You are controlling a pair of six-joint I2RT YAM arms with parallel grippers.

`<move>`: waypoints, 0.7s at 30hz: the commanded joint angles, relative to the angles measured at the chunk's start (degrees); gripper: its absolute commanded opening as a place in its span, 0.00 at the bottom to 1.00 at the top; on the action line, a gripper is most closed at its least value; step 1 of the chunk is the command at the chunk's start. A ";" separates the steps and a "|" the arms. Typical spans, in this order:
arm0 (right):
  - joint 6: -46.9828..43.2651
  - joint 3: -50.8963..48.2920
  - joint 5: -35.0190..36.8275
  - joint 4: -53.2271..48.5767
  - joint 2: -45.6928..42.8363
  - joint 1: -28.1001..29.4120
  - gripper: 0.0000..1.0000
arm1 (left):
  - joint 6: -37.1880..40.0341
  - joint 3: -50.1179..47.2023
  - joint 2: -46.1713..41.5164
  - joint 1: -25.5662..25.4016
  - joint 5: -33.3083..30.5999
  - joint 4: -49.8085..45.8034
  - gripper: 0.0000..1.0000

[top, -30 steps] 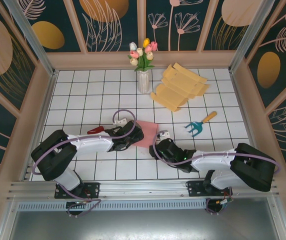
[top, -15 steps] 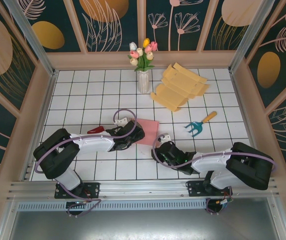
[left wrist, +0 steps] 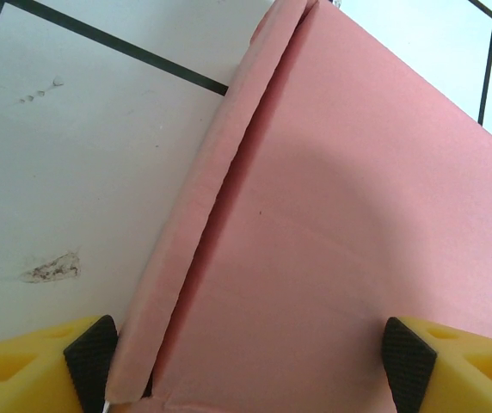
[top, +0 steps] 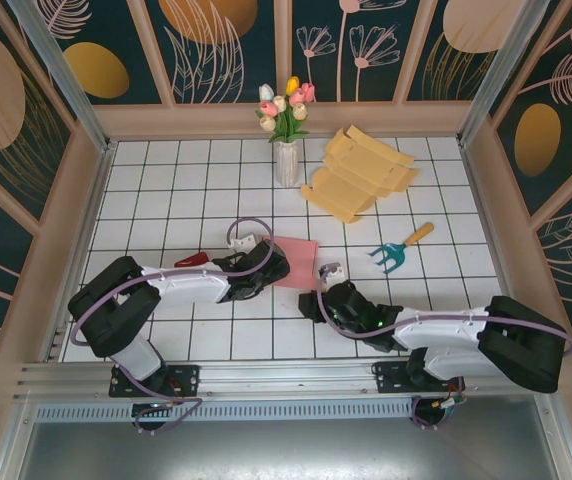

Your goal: Fold the paper box

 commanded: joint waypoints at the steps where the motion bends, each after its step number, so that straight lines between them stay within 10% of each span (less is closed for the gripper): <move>1: 2.49 0.40 0.78 -1.52 -2.67 0.70 0.45 | 0.05 -1.50 3.43 0.12 -0.02 -6.75 0.81; 21: 1.97 4.20 5.66 -4.40 -1.67 -2.00 0.53 | 0.60 -1.52 3.58 0.08 -0.15 -6.69 0.81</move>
